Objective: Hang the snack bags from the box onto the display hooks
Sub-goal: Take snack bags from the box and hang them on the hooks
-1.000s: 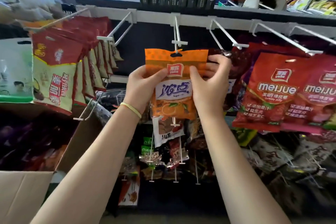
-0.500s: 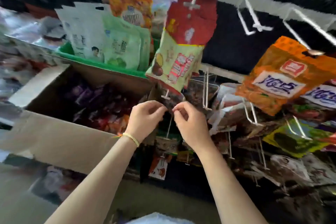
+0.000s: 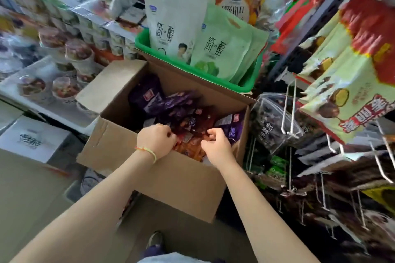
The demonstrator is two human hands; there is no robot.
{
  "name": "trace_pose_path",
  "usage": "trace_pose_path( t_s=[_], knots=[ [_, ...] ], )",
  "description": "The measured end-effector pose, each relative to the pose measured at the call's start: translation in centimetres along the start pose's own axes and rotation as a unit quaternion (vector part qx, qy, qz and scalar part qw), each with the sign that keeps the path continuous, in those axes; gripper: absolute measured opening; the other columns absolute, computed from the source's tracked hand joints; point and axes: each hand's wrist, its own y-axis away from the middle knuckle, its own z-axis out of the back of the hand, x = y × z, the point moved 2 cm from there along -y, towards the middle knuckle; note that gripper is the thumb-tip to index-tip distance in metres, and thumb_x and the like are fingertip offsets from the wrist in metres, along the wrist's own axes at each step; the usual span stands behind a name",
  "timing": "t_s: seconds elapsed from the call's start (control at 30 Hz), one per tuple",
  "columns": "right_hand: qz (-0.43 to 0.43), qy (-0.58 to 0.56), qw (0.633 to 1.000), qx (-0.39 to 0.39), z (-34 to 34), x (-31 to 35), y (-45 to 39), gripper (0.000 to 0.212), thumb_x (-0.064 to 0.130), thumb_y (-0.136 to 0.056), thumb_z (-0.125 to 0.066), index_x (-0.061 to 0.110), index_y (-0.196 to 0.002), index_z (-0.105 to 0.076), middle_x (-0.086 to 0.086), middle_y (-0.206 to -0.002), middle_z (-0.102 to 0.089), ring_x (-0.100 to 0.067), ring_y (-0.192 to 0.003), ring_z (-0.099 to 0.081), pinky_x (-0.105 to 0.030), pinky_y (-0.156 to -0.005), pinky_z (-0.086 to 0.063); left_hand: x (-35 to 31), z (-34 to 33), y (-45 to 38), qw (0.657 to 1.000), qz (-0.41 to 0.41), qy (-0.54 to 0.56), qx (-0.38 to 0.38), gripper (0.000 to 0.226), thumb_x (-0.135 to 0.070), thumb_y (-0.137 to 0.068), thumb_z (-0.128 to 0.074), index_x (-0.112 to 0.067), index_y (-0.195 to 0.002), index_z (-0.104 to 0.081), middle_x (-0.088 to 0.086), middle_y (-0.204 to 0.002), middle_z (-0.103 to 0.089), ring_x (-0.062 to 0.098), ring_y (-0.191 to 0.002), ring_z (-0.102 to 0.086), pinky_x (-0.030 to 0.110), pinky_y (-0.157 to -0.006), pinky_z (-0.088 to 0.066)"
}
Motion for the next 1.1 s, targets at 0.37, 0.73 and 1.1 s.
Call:
trace_pose_path(
  t_s=[0.37, 0.73, 1.1],
  knots=[
    [-0.204, -0.2, 0.958, -0.021, -4.7, -0.3, -7.6, 0.018, 0.018, -0.101, -0.051, 0.006, -0.114, -0.054, -0.018, -0.107, -0.068, -0.03, -0.09, -0.07, -0.032, -0.06, -0.056, 0.3, -0.8, -1.0, 0.999, -0.006, 0.007, -0.038, 0.036, -0.046, -0.089, -0.046, -0.024, -0.084, -0.074, -0.005, -0.084, -0.071, 0.019, -0.079, -0.066, 0.031, -0.071, -0.054],
    [-0.01, -0.184, 0.981, -0.056, -0.8, 6.1, -1.8, 0.022, 0.021, -0.09, -0.064, 0.021, -0.07, -0.073, 0.0, -0.087, -0.074, -0.019, -0.098, -0.067, -0.038, -0.089, -0.057, 0.4, -0.2, -0.6, 0.99, -0.073, 0.085, -0.09, 0.069, -0.056, -0.083, -0.06, -0.027, -0.144, -0.045, 0.0, -0.147, -0.046, 0.022, -0.137, -0.041, 0.041, -0.101, -0.046],
    [0.135, -0.175, 0.963, -0.155, 9.5, 5.4, 7.0, 0.028, 0.039, -0.093, -0.064, 0.016, -0.075, -0.064, 0.005, -0.076, -0.062, -0.007, -0.073, -0.059, -0.025, -0.072, -0.047, -11.0, 7.8, 2.0, 0.845, -0.133, 0.51, -0.094, 0.006, -0.015, -0.09, -0.07, -0.016, -0.088, -0.076, -0.006, -0.08, -0.075, 0.008, -0.074, -0.067, 0.034, -0.074, -0.058]
  ],
)
